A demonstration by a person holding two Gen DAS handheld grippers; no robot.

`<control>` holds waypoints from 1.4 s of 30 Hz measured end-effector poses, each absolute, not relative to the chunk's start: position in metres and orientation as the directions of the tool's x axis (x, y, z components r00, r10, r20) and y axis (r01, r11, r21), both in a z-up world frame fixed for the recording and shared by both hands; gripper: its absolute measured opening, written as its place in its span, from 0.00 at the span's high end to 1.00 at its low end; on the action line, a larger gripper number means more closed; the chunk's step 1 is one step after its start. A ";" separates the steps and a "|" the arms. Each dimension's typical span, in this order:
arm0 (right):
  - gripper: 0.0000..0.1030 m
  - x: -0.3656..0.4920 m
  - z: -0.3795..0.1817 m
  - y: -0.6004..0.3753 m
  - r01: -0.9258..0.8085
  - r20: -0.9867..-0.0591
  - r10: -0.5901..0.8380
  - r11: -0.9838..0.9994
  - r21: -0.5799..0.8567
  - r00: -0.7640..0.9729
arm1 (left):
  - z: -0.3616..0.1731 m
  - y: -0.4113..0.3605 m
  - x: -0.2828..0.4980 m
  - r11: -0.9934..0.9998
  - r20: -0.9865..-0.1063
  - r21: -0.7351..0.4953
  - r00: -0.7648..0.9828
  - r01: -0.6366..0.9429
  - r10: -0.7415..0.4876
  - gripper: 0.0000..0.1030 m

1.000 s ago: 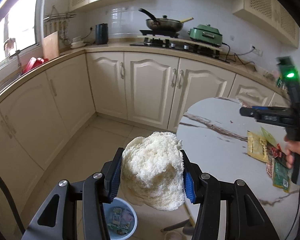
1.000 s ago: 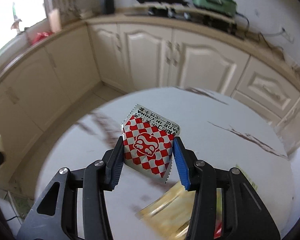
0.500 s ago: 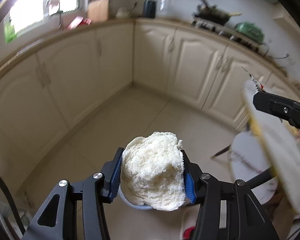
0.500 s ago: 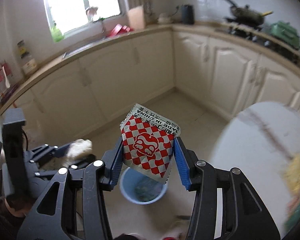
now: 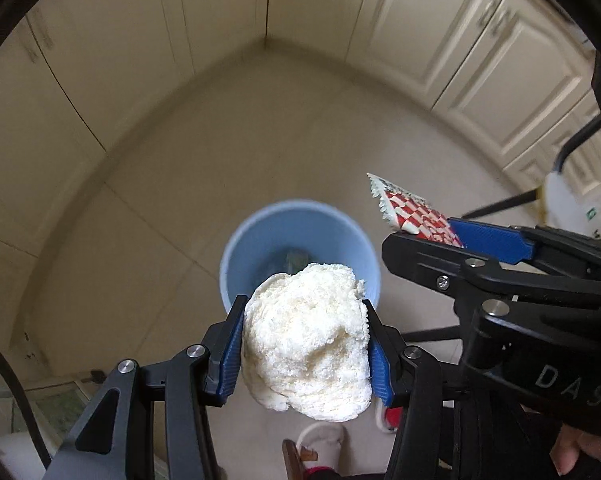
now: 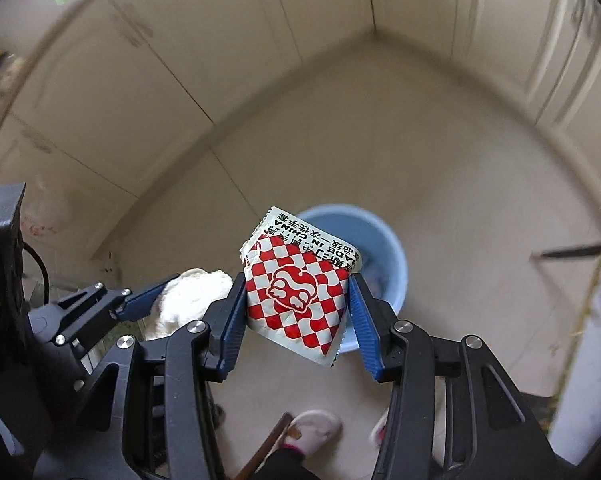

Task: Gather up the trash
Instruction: 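Carry the bun and checkered sachet over the blue bucket and open both tools, then move both open tools back toward the table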

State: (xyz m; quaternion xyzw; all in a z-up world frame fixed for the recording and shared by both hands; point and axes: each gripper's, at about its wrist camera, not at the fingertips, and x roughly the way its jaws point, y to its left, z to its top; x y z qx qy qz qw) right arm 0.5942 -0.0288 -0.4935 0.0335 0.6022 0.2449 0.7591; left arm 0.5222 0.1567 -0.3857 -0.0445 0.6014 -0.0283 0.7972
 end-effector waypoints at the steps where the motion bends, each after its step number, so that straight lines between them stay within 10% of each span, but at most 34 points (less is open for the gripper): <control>1: 0.55 0.600 -0.510 -0.030 -0.315 -0.899 0.420 0.876 0.366 0.126 | -0.397 0.156 0.528 0.994 -0.961 -0.106 0.257 -0.010 -0.100 0.52; 20: 0.36 0.652 -0.652 -0.018 -0.164 -0.865 0.489 0.849 0.502 -0.114 | -0.493 0.170 0.633 0.992 -0.995 -0.096 0.049 -0.084 -0.092 0.46; 42: 0.08 0.530 -0.374 -0.010 -0.437 -0.849 0.431 0.856 0.277 0.305 | -0.259 0.168 0.467 0.971 -0.869 -0.039 0.488 -0.235 0.084 0.37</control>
